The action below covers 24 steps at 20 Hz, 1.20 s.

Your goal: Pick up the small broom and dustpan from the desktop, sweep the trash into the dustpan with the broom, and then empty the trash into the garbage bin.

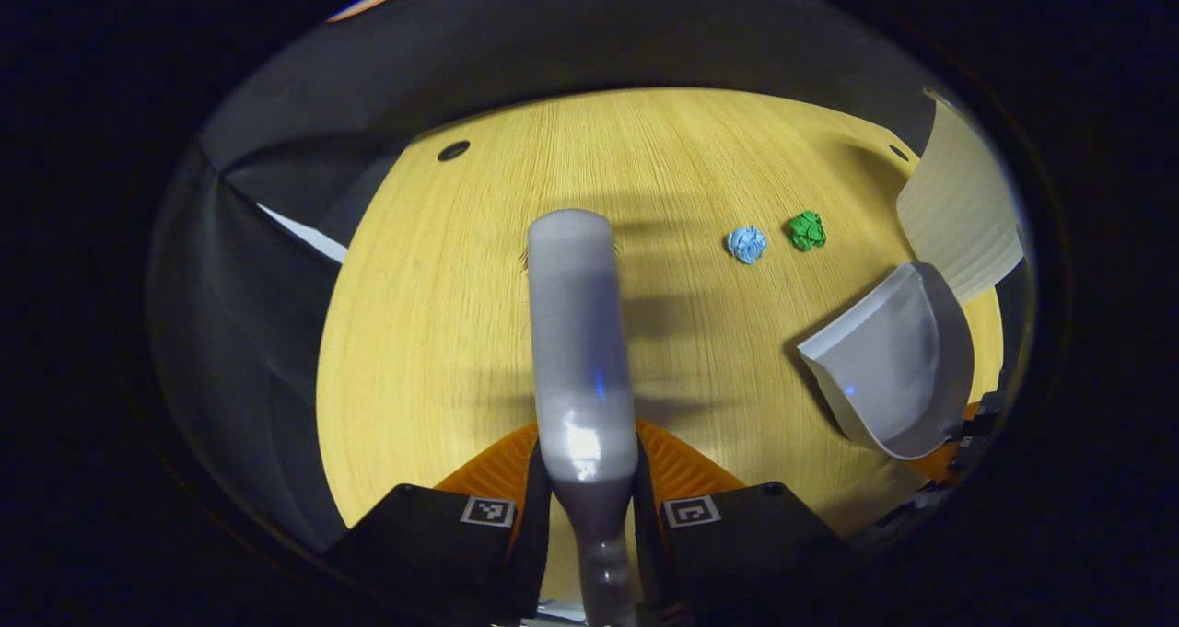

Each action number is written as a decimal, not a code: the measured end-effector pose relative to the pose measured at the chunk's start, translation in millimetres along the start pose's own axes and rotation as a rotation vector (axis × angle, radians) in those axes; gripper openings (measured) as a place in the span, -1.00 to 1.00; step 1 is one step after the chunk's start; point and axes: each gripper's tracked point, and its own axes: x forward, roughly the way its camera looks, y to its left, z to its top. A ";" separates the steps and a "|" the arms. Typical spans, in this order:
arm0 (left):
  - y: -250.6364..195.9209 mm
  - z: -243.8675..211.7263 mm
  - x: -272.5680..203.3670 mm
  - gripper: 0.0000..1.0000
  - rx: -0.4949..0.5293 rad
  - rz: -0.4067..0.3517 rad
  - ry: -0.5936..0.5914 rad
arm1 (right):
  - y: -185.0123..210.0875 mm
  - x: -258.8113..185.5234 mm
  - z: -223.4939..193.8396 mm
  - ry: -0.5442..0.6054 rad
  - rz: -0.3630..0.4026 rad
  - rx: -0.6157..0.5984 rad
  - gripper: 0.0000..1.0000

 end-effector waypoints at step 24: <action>-145.3 359.5 53.1 -0.12 0.635 -0.222 -0.191 | 4.7 17.1 18.1 0.071 -0.092 0.020 -0.31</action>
